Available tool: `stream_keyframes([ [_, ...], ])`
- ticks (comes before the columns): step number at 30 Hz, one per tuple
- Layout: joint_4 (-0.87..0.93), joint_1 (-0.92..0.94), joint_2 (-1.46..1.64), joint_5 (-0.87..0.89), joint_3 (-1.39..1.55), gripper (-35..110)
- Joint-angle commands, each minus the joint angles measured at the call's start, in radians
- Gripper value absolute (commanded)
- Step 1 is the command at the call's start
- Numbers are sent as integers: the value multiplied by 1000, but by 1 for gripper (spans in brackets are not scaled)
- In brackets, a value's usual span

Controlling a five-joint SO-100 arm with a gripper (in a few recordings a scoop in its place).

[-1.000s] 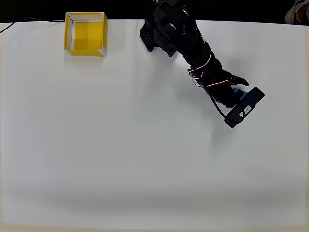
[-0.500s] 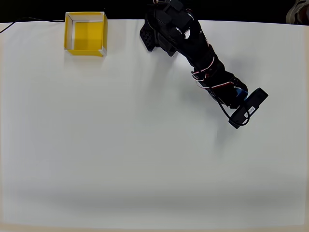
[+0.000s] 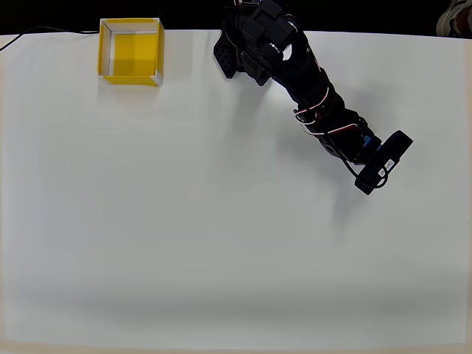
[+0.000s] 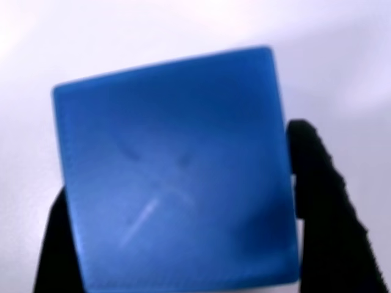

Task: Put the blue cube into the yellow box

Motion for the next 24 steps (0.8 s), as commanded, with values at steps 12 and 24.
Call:
stream_keyframes([
  [12,388,284,199,-66,-436,11],
  [24,818,746,207,-23,-864,12],
])
